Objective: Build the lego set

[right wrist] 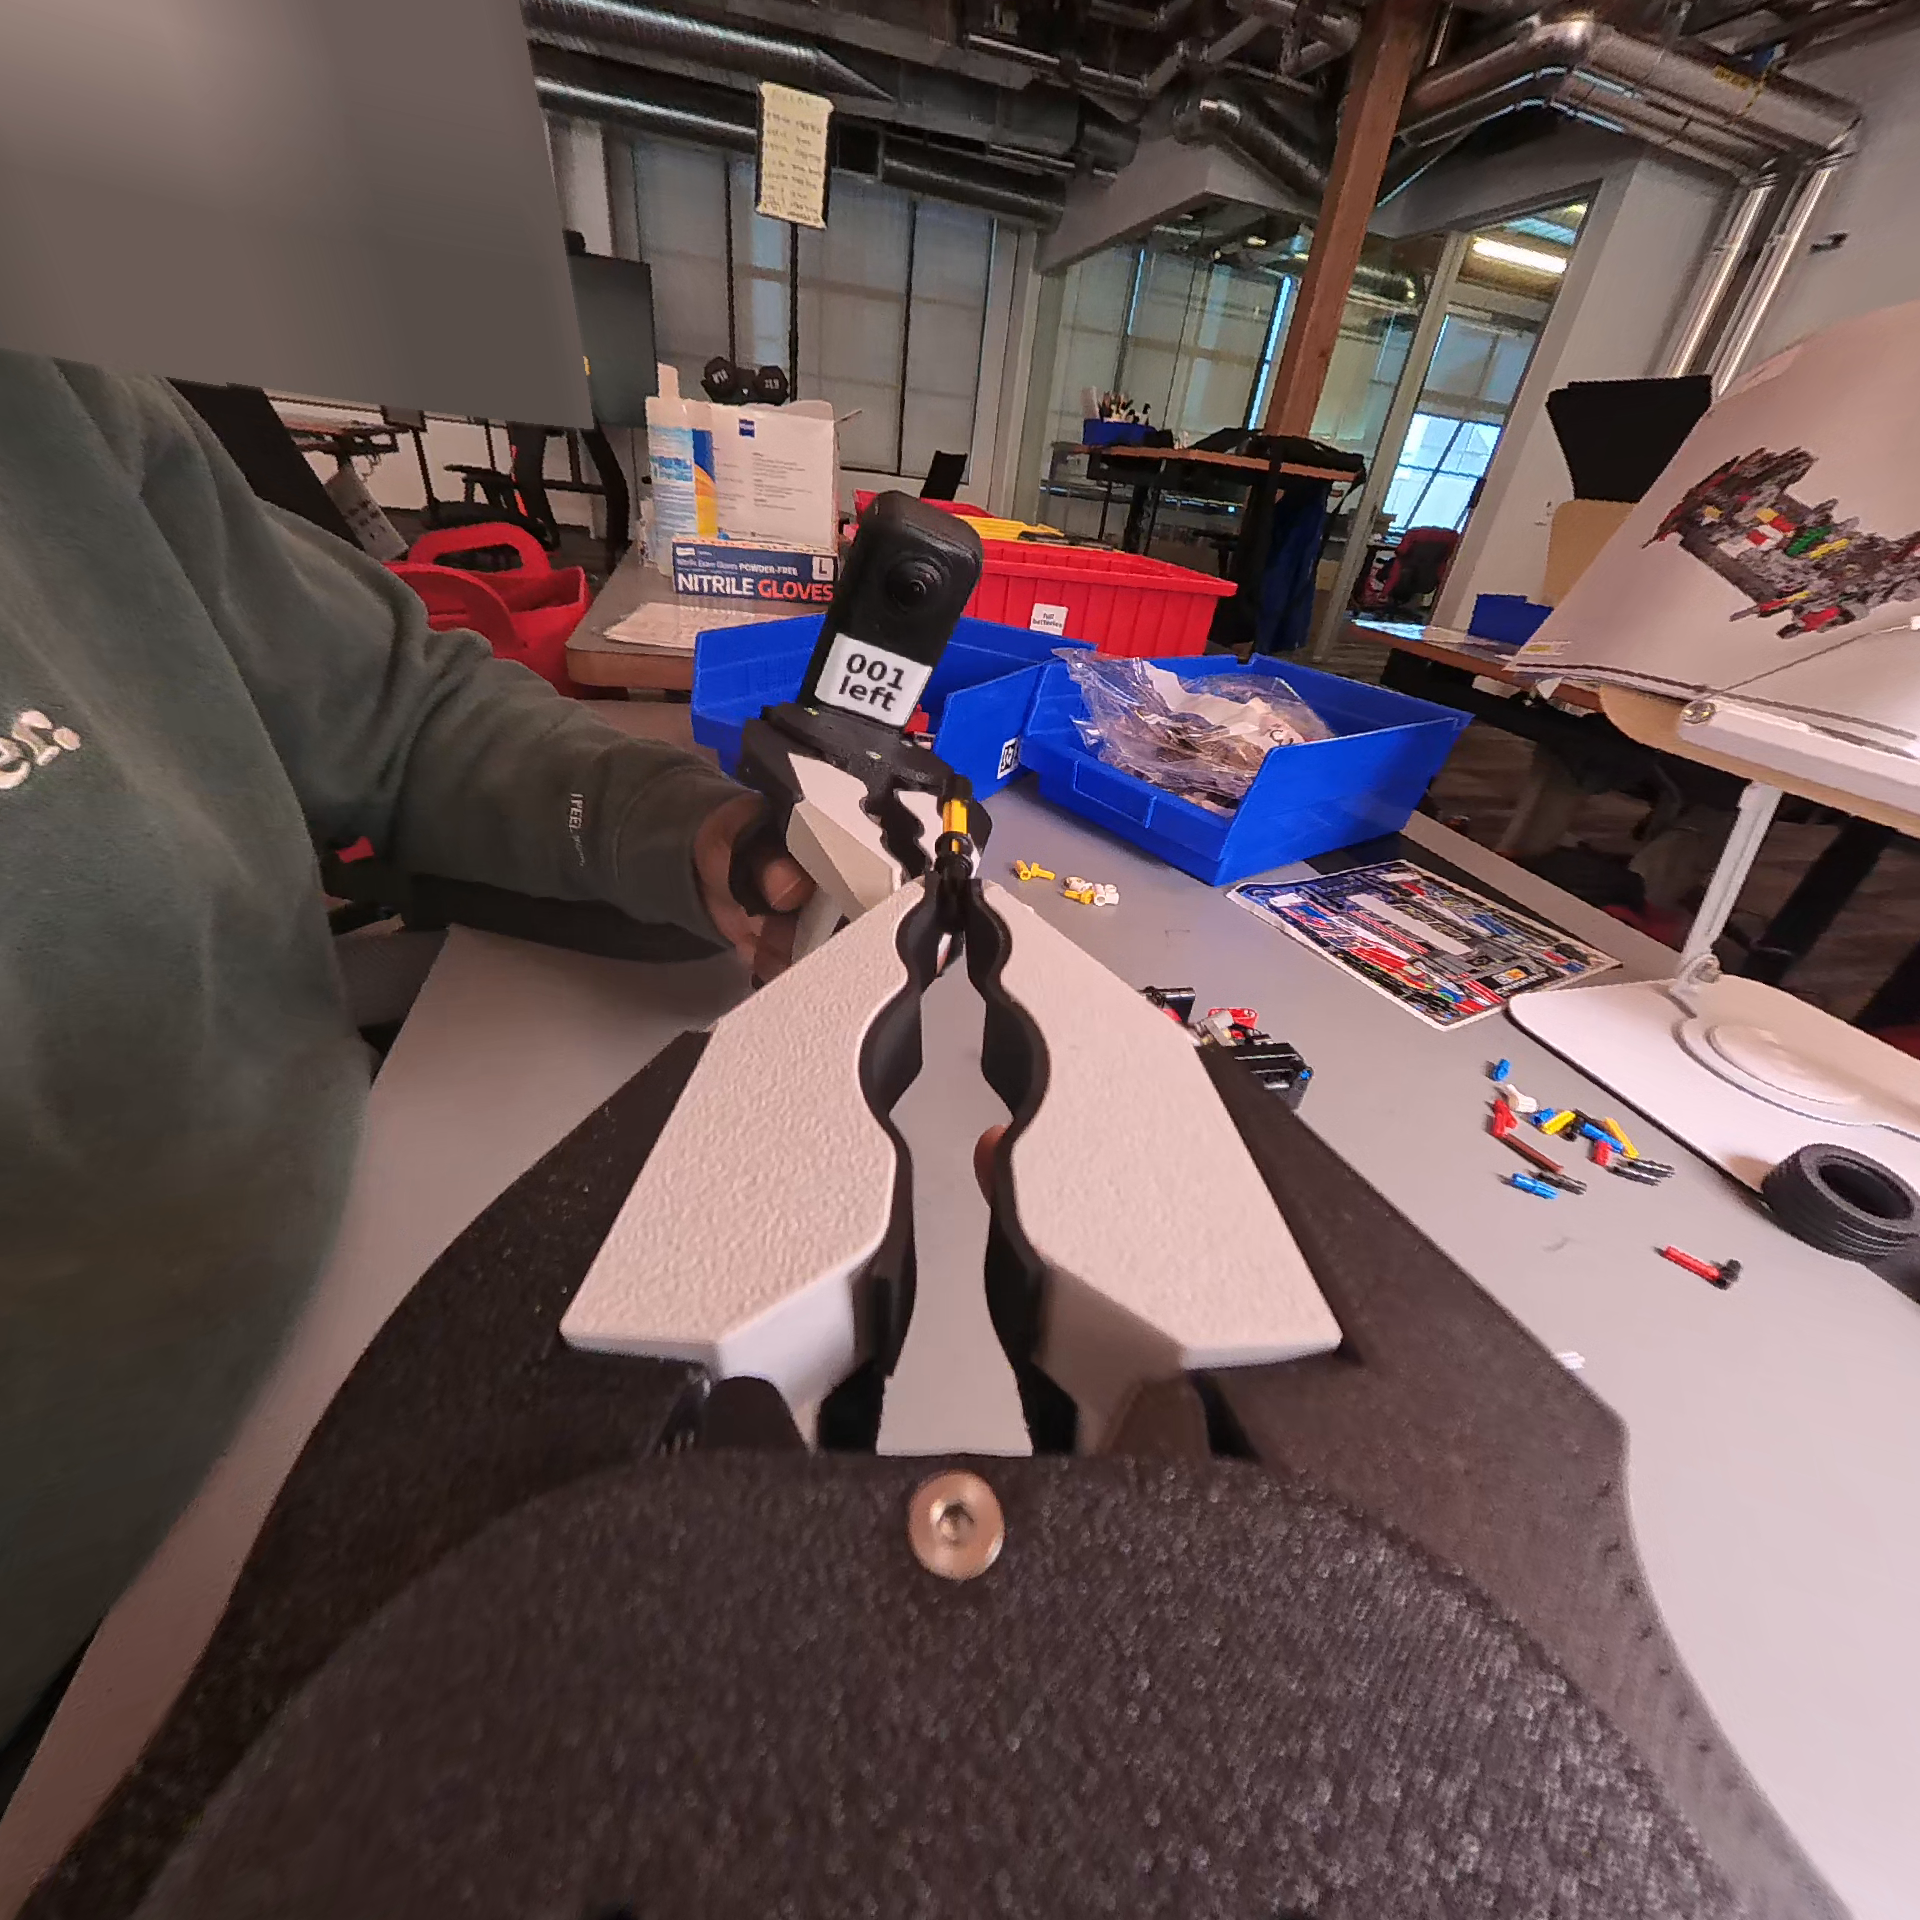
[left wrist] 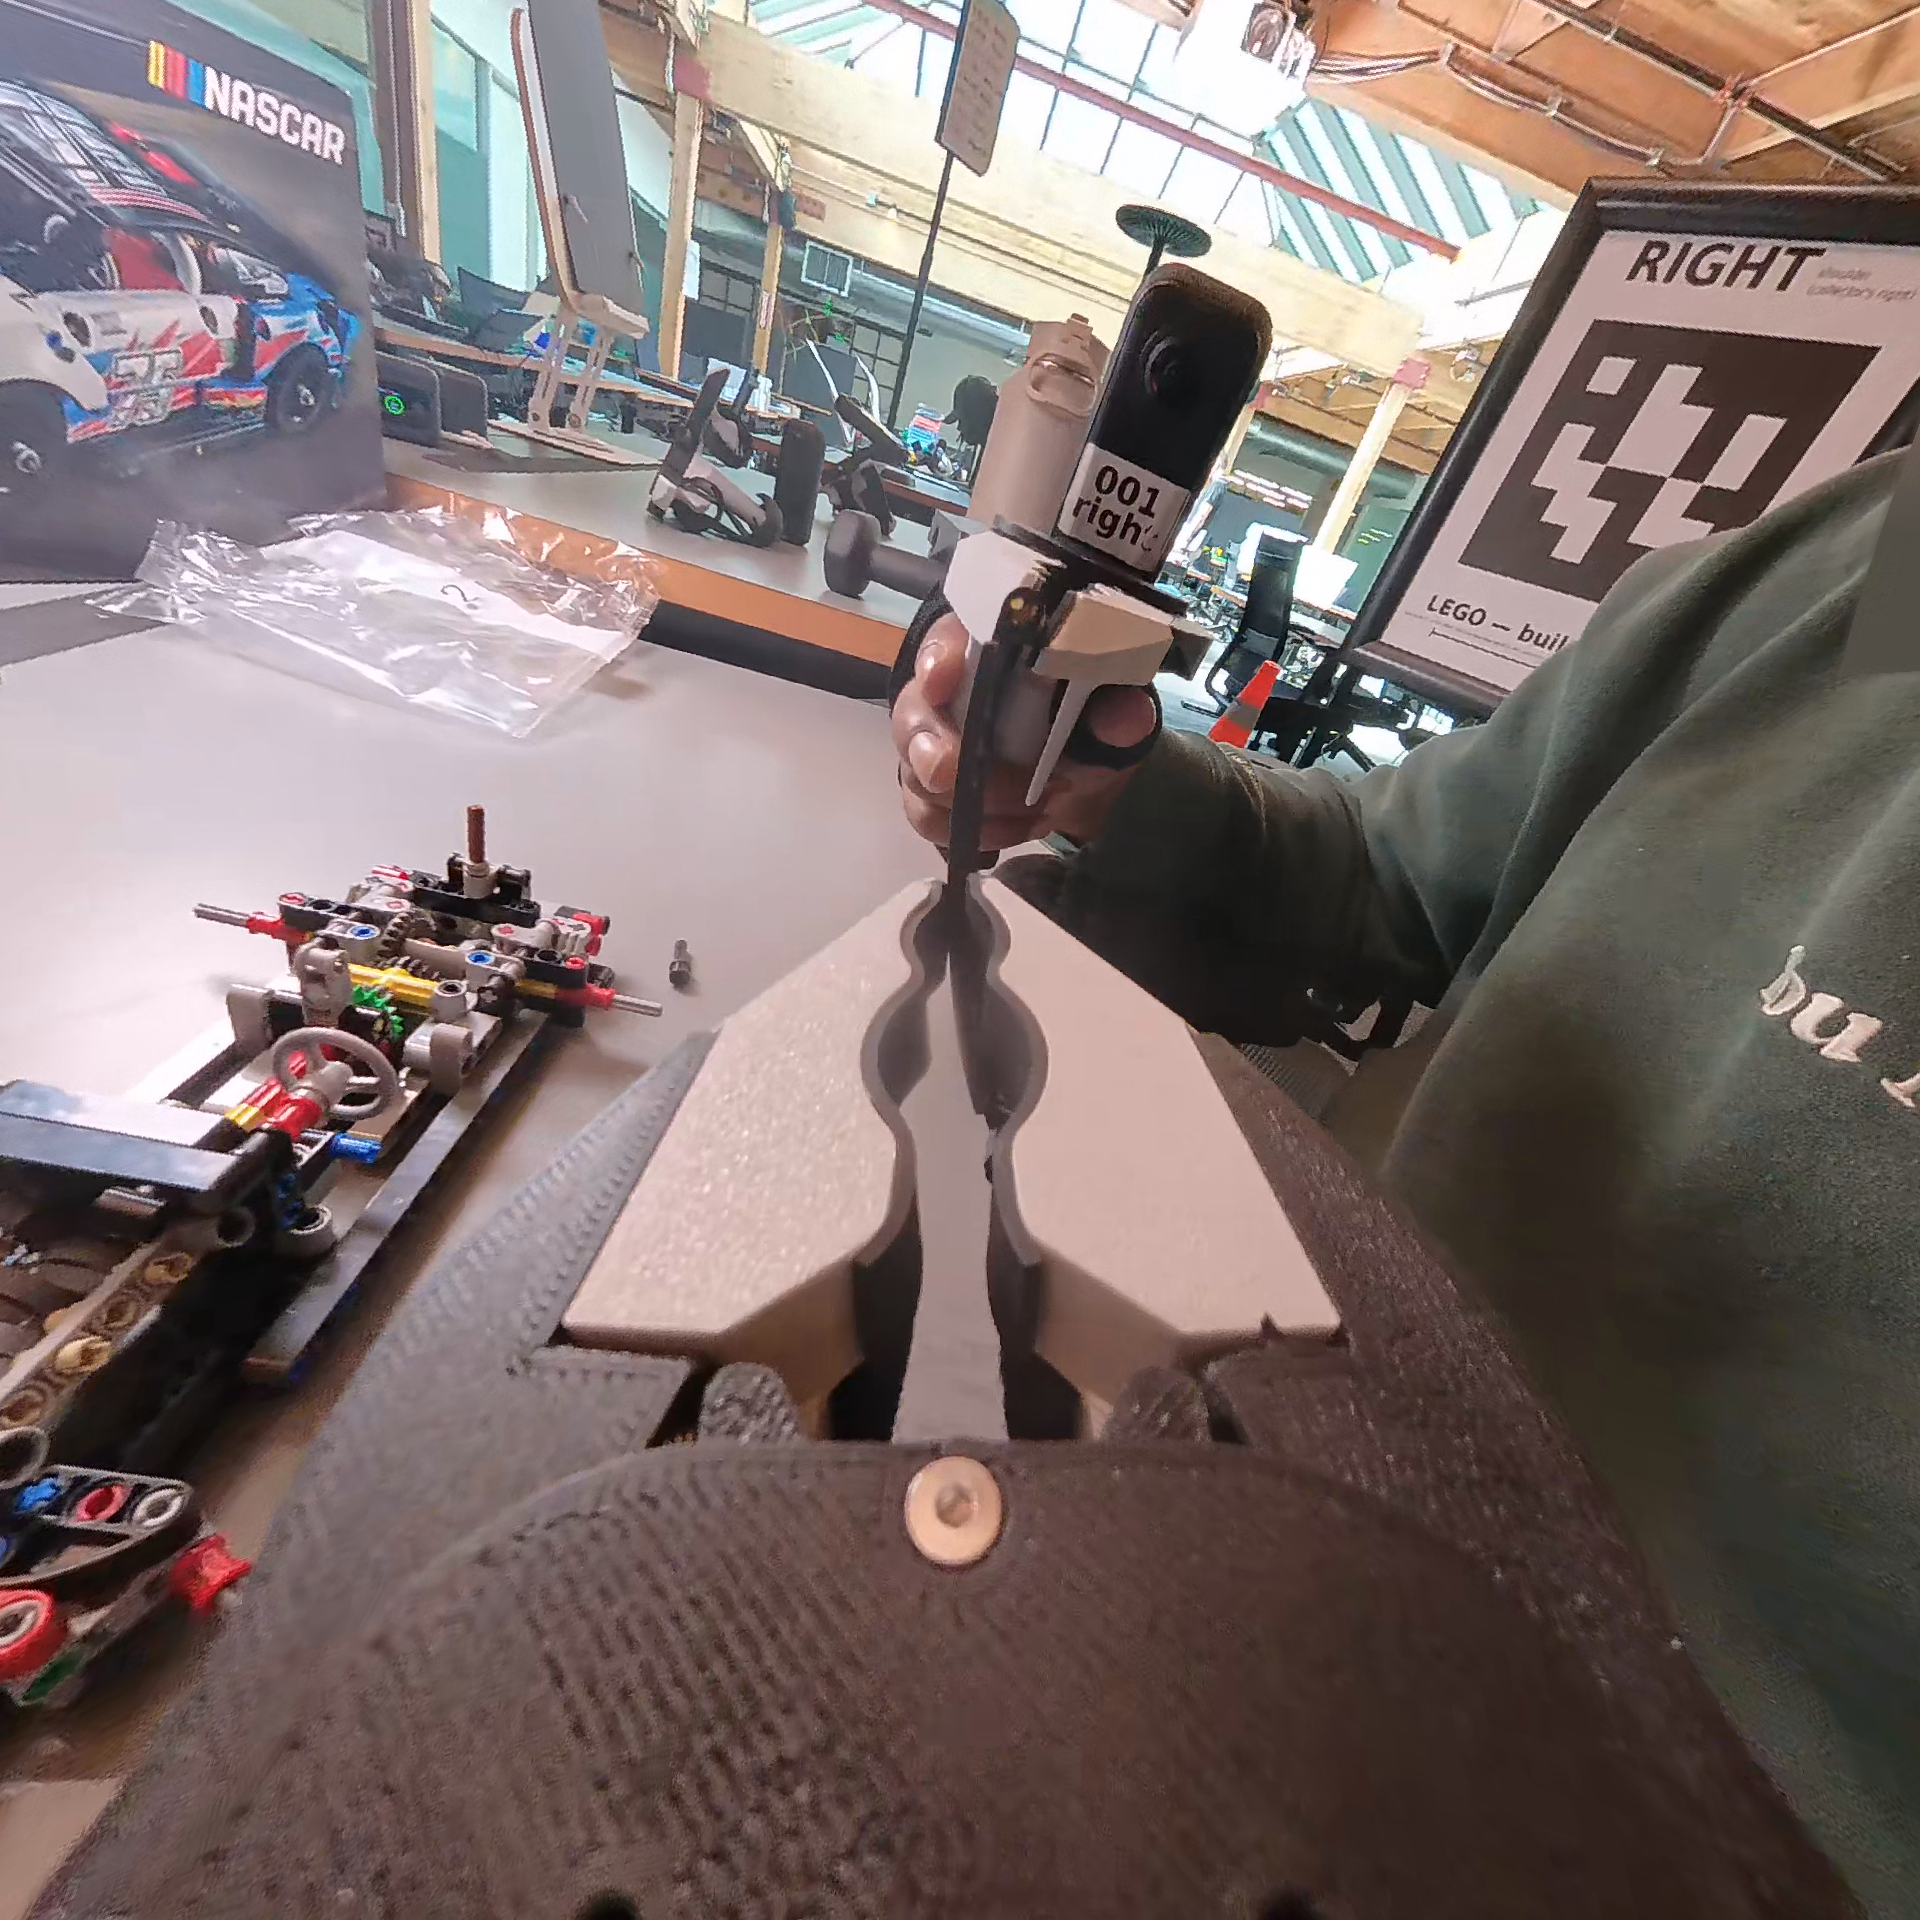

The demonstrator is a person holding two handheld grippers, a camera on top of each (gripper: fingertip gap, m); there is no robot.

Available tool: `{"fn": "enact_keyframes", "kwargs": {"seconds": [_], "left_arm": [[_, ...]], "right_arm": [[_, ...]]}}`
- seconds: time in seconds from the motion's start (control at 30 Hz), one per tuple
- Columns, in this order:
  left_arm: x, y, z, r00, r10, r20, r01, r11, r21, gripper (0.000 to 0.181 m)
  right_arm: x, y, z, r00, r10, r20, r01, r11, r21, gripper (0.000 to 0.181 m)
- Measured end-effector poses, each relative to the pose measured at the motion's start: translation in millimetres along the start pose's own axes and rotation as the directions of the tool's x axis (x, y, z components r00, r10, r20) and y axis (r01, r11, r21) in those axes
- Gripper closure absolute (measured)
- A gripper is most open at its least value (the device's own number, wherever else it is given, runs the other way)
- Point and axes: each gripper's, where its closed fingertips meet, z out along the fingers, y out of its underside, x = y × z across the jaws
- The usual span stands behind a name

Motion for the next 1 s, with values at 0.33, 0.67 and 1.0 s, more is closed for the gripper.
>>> {"fn": "enact_keyframes", "kwargs": {"seconds": [0.33,0.67,1.0], "left_arm": [[-5.0,21.3,8.4,0.999,-0.005,0.053,0.012,0.993,-0.117,0.181],[-10.9,51.2,10.2,0.996,-0.028,0.084,0.051,0.958,-0.282,0.181],[-10.8,54.4,5.5,0.997,-0.007,0.082,0.032,0.949,-0.312,0.171]], "right_arm": [[1.1,14.3,11.5,0.993,-0.116,-0.03,0.109,0.977,-0.185,0.18],[-1.8,37.5,13.9,0.991,-0.13,0.013,0.13,0.969,-0.212,0.179],[-2.8,48.3,9.9,0.994,0.091,0.065,-0.083,0.99,-0.115,0.181]]}}
